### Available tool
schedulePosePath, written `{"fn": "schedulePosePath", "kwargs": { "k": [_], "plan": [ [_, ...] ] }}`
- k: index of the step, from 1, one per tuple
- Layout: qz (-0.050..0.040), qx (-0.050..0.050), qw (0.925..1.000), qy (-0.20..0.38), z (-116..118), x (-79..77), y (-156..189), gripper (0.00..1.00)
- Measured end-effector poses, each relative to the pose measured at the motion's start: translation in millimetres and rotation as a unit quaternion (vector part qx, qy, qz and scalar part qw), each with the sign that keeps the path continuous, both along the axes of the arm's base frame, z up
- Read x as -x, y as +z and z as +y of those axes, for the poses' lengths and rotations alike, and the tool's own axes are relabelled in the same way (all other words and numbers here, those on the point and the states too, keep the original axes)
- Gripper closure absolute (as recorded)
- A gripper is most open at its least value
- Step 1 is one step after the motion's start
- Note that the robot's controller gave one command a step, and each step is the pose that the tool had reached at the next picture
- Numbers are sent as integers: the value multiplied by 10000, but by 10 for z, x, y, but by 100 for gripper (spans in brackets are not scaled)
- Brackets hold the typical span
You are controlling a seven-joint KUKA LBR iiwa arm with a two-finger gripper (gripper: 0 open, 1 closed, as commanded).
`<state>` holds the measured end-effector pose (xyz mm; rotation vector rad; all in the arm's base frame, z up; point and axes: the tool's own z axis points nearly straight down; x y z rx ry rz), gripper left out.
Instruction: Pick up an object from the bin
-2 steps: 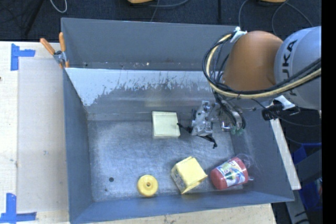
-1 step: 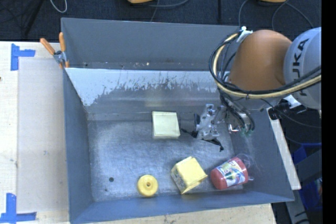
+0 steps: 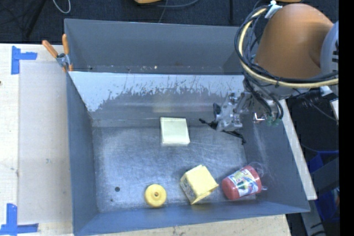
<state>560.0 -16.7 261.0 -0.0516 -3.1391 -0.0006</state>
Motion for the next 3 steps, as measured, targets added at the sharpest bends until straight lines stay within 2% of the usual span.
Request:
{"fn": "schedulePosePath", "kwargs": {
  "k": [1,2,3],
  "plan": [
    [-13,5,9991,427,106,-167,578,100],
    [-41,1,9983,585,126,-186,695,100],
    [-7,-2,9978,669,222,-278,594,100]
  ]
}}
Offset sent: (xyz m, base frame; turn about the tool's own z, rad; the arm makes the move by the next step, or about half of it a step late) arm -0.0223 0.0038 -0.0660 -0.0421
